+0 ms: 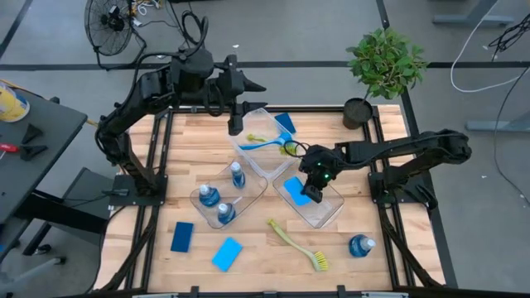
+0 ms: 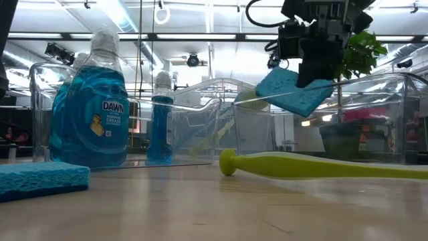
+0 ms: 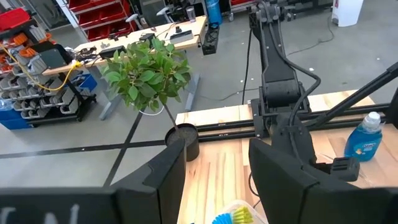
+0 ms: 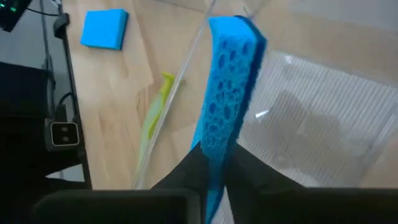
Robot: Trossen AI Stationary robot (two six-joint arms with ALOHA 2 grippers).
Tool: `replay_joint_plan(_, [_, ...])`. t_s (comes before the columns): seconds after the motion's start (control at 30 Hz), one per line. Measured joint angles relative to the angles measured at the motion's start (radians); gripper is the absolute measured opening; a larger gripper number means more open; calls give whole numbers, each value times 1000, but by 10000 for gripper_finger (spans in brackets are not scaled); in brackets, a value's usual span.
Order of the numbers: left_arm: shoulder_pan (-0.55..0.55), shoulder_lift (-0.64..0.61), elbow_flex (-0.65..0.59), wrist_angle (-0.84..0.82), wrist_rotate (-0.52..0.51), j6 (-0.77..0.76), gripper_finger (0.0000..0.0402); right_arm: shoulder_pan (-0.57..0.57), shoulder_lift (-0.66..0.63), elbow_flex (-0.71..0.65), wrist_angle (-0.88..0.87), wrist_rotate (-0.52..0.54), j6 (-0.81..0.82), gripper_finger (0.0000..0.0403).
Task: Pick & Place Kitchen Sink Supplies
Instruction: Put the blue sponge into the right transparent bin
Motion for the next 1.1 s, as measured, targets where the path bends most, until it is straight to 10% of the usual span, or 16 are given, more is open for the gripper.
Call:
replay_joint_plan(0.57, [43, 0, 0, -166, -72, -4, 179, -8, -25, -3, 11, 73, -20, 227])
replay_joint_plan(1.1, [173, 4, -16, -283, 25, -16, 179, -86, -187, -3, -3, 208, 17, 225])
